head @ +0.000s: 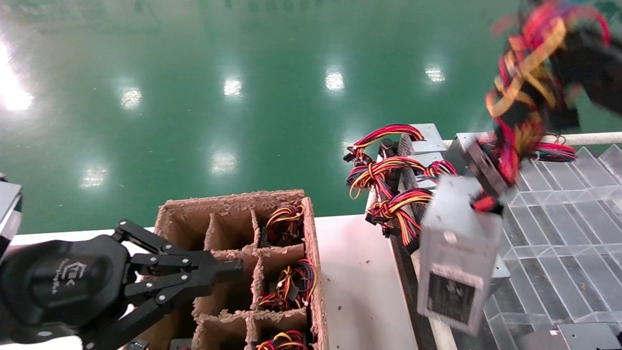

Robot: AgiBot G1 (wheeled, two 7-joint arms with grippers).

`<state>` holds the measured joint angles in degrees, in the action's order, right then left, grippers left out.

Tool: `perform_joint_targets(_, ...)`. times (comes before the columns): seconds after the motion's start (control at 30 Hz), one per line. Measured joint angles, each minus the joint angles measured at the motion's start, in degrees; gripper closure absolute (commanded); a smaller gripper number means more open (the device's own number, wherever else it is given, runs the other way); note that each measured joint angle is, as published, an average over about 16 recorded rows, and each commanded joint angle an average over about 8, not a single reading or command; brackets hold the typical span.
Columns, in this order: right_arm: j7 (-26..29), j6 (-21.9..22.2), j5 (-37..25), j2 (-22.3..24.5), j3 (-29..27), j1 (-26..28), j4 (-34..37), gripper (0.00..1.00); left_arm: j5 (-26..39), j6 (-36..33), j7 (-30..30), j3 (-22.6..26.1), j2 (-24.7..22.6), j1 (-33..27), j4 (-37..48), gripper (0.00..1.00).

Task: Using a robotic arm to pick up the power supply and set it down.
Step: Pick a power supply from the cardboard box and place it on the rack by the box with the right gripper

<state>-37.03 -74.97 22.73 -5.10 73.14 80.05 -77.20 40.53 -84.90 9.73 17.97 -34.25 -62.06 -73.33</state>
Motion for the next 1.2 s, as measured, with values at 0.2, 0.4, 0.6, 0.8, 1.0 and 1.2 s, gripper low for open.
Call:
perform_joint_targets(0.2, -5.0, -5.4, 5.8, 4.8, 5.1, -6.2, -0.5, 1.0, 0.0, 0.0, 0.0, 0.0, 0.0, 0.0, 0.0, 1.0)
perform_joint_targets(0.4, -9.9, -9.5, 10.6, 6.9, 10.2, -11.0, -0.5, 1.0, 0.0, 0.0, 0.0, 0.0, 0.0, 0.0, 0.0, 1.0)
perform_joint_targets(0.6, -12.6, -11.7, 12.6, 7.0, 13.3, -13.7, -0.3, 1.0, 0.0, 0.0, 0.0, 0.0, 0.0, 0.0, 0.0, 1.0)
perform_joint_targets(0.8, -12.1, -13.1, 11.8, 6.5, 13.8, -14.0, -0.3, 1.0, 0.0, 0.0, 0.0, 0.1, 0.0, 0.0, 0.0, 1.0)
perform_joint_targets(1.0, -10.3, -14.3, 9.5, 6.6, 13.2, -13.3, -0.3, 1.0, 0.0, 0.0, 0.0, 0.1, 0.0, 0.0, 0.0, 1.0)
perform_joint_targets(1.2, -7.7, -15.4, 6.9, 7.0, 12.5, -12.5, -0.4, 1.0, -0.1, 0.0, 0.0, 0.1, 0.0, 0.0, 0.0, 1.0)
